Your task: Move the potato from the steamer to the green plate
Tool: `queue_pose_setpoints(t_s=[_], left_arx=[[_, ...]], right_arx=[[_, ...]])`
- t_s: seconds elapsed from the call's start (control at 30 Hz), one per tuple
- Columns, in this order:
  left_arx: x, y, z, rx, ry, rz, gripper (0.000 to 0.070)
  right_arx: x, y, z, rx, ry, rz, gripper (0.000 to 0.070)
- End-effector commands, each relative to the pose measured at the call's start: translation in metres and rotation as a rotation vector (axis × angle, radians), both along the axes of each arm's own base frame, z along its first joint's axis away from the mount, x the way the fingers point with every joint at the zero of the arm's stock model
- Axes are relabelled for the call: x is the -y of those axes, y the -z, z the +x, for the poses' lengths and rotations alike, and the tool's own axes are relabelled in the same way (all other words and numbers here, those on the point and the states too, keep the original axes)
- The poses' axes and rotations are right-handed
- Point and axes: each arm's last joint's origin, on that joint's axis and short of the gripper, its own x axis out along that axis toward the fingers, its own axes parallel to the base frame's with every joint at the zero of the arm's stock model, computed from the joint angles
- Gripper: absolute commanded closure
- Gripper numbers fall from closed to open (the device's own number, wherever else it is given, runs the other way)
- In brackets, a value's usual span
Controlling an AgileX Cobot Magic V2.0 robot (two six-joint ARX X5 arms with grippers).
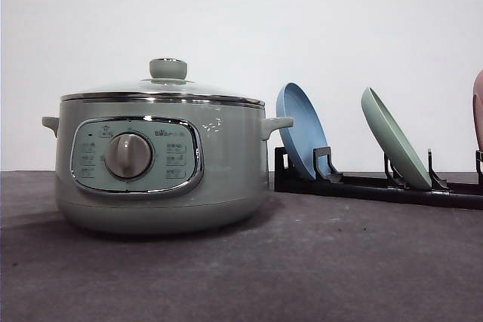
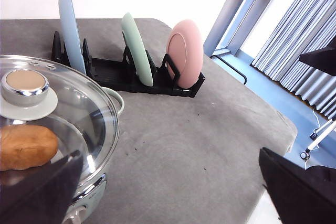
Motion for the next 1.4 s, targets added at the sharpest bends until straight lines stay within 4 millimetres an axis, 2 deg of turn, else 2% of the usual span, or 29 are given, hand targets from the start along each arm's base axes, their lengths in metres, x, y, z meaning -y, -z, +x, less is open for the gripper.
queue_pose_setpoints(t_s=[0.0,0.1,0.2,0.4,0.6,0.83,1.07,1.27,1.37], left_arx=[[0.001,-0.007,-0.001,0.018,0.008,-0.013,0.0],[0.001,-0.007,-0.001,0.014,0.008,-0.011,0.0],[0.001,-0.007,0.002,0.0,0.005,0.001,0.0],[0.004,-0.012,0.011,-0.017,0.02,0.063,0.0],[0.006,-0.016,0.016,-0.029,0.038,0.118,0.0],[0.007,-0.016,0.017,-0.03,0.041,0.126,0.0],[0.007,-0.016,0.017,-0.029,0.042,0.127,0.0],[0.007,-0.016,0.017,-0.027,0.043,0.13,0.0],[0.007,-0.015,0.017,-0.034,0.043,0.132,0.0]], right_arx=[[0.0,-0.005,-0.001,-0.007,-0.005,0.019,0.0],[0.0,-0.004,0.0,-0.044,0.013,0.048,0.0001],[-0.003,-0.005,0.012,-0.105,0.033,0.098,0.0],[-0.01,-0.002,0.049,-0.239,0.056,0.113,0.0],[-0.021,0.002,0.109,-0.375,0.07,0.09,0.0],[-0.036,-0.002,0.193,-0.46,0.096,0.037,0.0],[-0.039,0.0,0.275,-0.507,0.258,-0.07,0.0001],[-0.039,0.016,0.321,-0.525,0.334,-0.109,0.0001],[-0.036,0.026,0.334,-0.523,0.363,-0.117,0.0001]])
